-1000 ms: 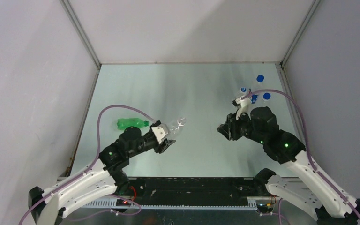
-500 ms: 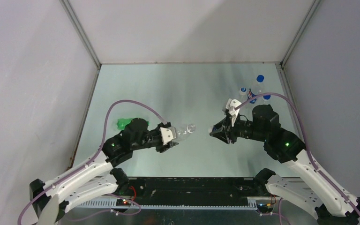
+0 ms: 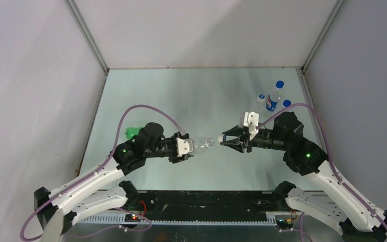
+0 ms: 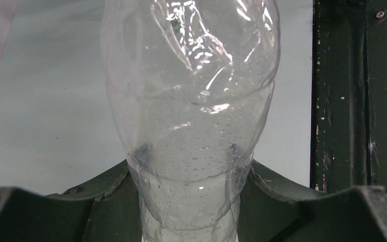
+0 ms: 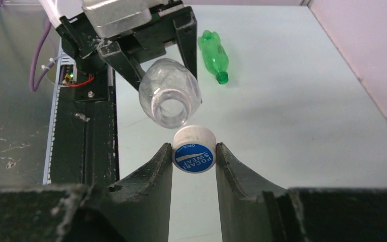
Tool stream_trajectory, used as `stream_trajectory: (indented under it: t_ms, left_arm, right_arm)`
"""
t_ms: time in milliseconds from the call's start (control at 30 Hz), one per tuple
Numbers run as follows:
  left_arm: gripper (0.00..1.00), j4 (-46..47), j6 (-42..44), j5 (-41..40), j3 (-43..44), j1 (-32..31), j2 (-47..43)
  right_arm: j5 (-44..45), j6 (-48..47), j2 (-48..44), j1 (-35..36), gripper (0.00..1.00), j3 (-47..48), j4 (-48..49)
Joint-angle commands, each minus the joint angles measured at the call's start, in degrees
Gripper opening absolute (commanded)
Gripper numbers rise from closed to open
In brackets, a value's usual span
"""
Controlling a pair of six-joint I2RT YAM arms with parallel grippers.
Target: Screw on the bottle caps
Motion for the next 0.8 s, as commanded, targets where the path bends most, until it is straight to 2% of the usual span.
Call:
stream_trajectory:
  t_ms: [0, 767]
  left_arm:
    - [0.13, 0.84, 1.25, 2.22, 3.3, -0.41, 0.71]
    - [0.13, -3.04, 6.09, 1.89, 5.51, -0.44, 1.64]
  right_arm:
    - [-2.65, -3.23, 0.4, 1.02, 0.0, 3.5, 3.29]
    - [-6.66, -9.22, 4.93, 3.45, 0.01, 4.44, 1.91]
